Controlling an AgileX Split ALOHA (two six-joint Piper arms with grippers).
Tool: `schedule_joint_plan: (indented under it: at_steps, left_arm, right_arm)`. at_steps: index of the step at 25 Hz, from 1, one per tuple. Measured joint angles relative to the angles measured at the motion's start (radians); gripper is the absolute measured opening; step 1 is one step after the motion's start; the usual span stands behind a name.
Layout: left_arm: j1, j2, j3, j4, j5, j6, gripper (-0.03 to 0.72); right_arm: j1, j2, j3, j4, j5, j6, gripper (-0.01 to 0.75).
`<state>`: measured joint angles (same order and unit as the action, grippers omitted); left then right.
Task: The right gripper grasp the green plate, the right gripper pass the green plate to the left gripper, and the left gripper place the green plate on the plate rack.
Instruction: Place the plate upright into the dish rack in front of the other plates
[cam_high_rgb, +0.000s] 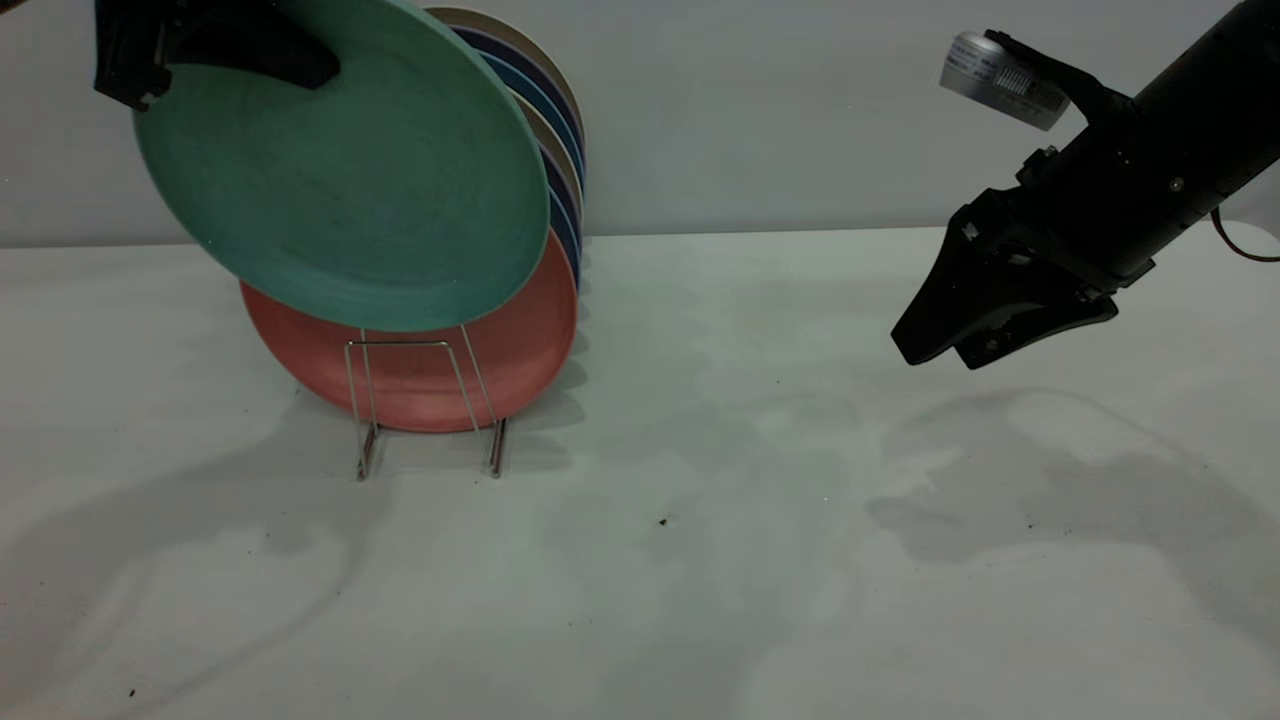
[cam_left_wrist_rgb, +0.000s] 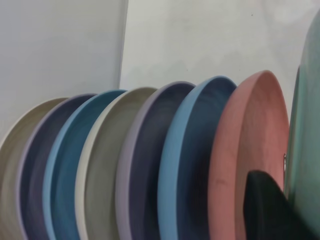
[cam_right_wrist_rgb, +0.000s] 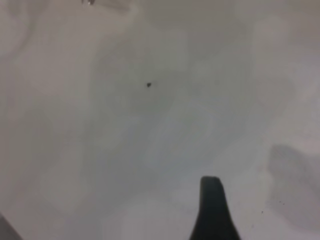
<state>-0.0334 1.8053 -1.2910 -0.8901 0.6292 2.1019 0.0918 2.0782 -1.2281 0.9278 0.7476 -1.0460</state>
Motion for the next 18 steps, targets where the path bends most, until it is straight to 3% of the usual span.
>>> schedule_joint_plan:
  at_steps: [18]
  left_arm:
    - [0.000,0.168,-0.003,-0.010,-0.049,-0.016,0.131]
  right_arm:
    - [0.000,0.000,0.000,-0.027,0.003,0.017,0.560]
